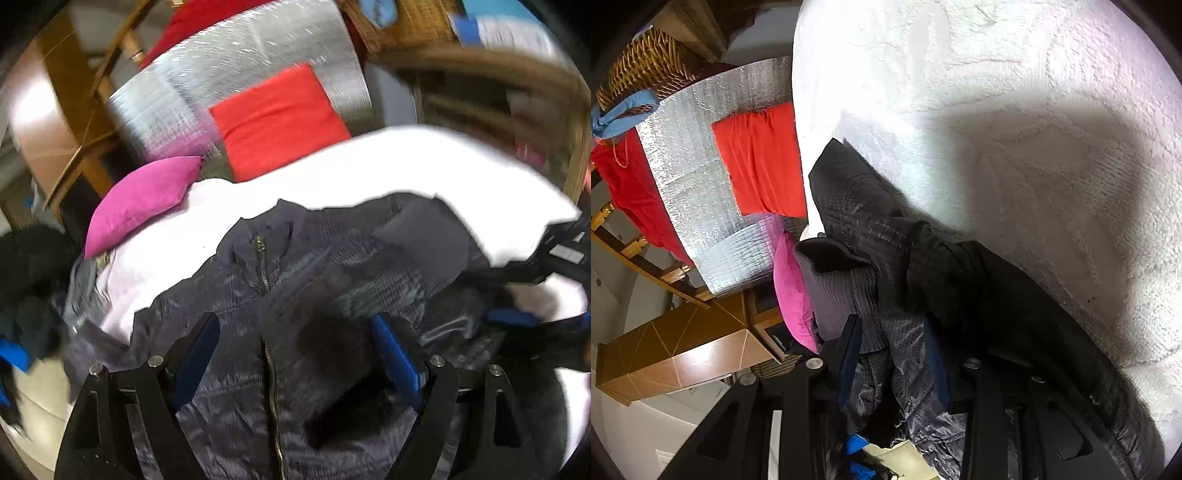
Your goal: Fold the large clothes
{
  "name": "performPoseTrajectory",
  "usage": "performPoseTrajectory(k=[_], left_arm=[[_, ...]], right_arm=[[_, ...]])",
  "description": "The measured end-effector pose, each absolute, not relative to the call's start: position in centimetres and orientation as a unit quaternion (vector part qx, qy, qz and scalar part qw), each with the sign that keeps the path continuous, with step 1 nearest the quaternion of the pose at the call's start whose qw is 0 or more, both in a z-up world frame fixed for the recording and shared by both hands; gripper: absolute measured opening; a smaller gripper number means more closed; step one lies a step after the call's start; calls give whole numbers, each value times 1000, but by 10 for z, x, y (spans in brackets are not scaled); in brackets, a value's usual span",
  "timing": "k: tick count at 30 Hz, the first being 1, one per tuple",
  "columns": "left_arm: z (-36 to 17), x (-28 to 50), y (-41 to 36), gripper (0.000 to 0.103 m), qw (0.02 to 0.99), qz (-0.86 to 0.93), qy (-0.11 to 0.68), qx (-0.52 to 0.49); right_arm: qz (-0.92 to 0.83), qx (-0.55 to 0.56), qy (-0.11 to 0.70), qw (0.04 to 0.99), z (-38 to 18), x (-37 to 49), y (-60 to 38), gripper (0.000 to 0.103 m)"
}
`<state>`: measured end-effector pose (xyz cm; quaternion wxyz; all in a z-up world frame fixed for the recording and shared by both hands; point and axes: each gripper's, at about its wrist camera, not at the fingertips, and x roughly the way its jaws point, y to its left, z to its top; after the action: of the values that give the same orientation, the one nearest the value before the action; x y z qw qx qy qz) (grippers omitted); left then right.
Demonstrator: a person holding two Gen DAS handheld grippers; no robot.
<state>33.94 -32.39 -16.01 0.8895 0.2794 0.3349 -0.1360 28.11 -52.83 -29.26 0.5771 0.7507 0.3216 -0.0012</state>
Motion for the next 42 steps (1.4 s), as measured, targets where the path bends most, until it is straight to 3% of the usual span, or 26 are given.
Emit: performPoseTrajectory(k=[7,9,10,11,13,16,21,23,29,33,35,42], left_arm=[[-197,374,-348,83,852,-160,390,309],[-195,386,-336,57,855,-176,411,262],[-194,390,-331,38,856,-183,417,245],[-193,394,-326,30,857,-190,420,230],[-184,400,-309,17,863,-210,419,188],[-168,409,-279,14,871,-226,419,120],[-160,416,-213,15,868,-240,435,27],[-171,419,-187,20,858,-236,456,-6],[-192,412,-113,53,840,-191,503,-67],[-181,413,-85,58,841,-176,504,-87],[-172,420,-77,69,840,-167,507,-93],[-150,444,-39,83,849,-126,496,-130]], right_arm=[[3,742,323,588,-290,282,-533,39],[4,743,324,585,-291,282,-533,39],[4,742,325,587,-291,282,-533,39],[4,740,326,589,-291,282,-532,39],[2,735,328,593,-289,284,-530,39],[-2,731,328,598,-288,286,-528,39],[-4,719,332,610,-283,288,-524,39],[-3,716,334,613,-281,290,-520,39],[-14,692,345,634,-273,296,-514,39],[-26,664,351,660,-262,300,-511,39],[-25,634,354,687,-250,303,-508,41],[-2,570,379,729,-234,316,-486,40]])
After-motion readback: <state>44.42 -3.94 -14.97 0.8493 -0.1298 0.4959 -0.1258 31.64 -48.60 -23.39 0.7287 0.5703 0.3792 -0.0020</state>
